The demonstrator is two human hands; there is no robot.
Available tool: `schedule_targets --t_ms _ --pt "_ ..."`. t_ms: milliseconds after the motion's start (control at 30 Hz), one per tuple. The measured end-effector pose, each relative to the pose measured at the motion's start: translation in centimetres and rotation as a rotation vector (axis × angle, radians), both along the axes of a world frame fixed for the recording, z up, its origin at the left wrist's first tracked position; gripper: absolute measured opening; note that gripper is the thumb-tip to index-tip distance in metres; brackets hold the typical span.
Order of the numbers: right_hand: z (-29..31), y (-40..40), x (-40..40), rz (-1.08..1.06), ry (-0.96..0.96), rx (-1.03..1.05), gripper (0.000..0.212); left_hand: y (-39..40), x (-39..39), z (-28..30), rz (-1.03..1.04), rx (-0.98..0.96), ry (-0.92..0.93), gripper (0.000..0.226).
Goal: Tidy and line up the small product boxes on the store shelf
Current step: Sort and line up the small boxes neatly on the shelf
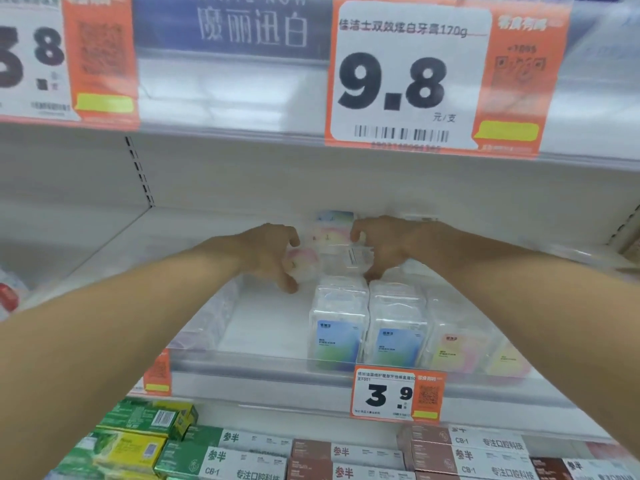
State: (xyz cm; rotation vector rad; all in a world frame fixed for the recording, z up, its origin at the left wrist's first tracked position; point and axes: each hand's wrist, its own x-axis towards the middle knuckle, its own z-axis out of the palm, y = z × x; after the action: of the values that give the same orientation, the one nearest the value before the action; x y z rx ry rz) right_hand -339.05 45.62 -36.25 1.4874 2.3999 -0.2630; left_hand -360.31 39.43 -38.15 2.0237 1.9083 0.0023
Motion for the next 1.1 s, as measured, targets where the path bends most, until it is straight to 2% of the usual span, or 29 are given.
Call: schedule_targets --t_ms 100,200,267,300,433,500,567,600,667,700,767,800,867,933,1033,1100 --pt "0.2 -0.6 -0.2 0.011 0.041 0.046 0.091 0.0 0.1 0.5 -0.024 0.122 -0.069 0.074" --pt "1.9 -1.5 0.4 0.01 0.183 0.117 0.075 -0.6 -0.2 2.1 -0.042 0.238 -0.172 0.074" --pt "3.2 -2.2 1.2 -0.022 0.267 0.134 0.078 -1.3 -0.2 3.4 -0.017 0.277 -0.319 0.071" --pt "3.8 -2.6 1.8 -0.057 0.347 0.121 0.078 -1.7 -0.3 3.9 -0.004 0.288 -0.413 0.067" --pt "4.7 -3.9 4.0 -0.212 0.877 -0.006 0.038 -2.9 0.2 5.1 -0.007 0.345 -0.673 0.051" --pt "4.8 -4.5 4.7 -0.259 1.036 -0.019 0.036 -3.2 0.8 5.5 0.025 0.336 -0.758 0.049" --pt "4.7 -4.8 5.2 -0.318 1.115 -0.093 0.05 -3.3 1.8 5.8 0.022 0.307 -0.786 0.048" --pt "4.6 -5.0 5.3 -0.347 1.151 -0.122 0.049 -3.2 2.3 6.0 0.004 0.305 -0.761 0.045" --pt "4.6 -6.0 4.6 -0.314 1.225 -0.055 0.033 -3.2 3.8 6.5 -0.042 0.326 -0.666 0.035" --pt "4.7 -6.7 4.2 -0.273 1.24 0.039 0.029 -3.2 4.5 6.8 -0.063 0.343 -0.623 0.031" --pt "4.8 -7.6 3.3 -0.168 1.192 0.179 0.043 -3.0 5.6 7.2 -0.1 0.38 -0.559 0.029" --pt "5.0 -7.8 3.1 -0.122 1.163 0.152 0.054 -3.1 6.0 7.4 -0.117 0.402 -0.535 0.029" --pt "5.5 -8.3 3.0 -0.089 1.148 -0.078 0.072 -3.2 6.3 7.5 -0.13 0.405 -0.529 0.024" --pt "5.9 -8.6 3.6 -0.031 1.077 -0.16 0.077 -3.1 6.2 7.2 -0.127 0.385 -0.576 0.027" --pt "5.7 -8.3 4.5 0.069 0.966 0.062 0.087 -2.9 6.1 7.3 -0.141 0.385 -0.594 0.043" --pt "5.1 -7.9 4.9 0.037 1.015 0.14 0.079 -2.8 6.1 7.7 -0.121 0.397 -0.594 0.056"
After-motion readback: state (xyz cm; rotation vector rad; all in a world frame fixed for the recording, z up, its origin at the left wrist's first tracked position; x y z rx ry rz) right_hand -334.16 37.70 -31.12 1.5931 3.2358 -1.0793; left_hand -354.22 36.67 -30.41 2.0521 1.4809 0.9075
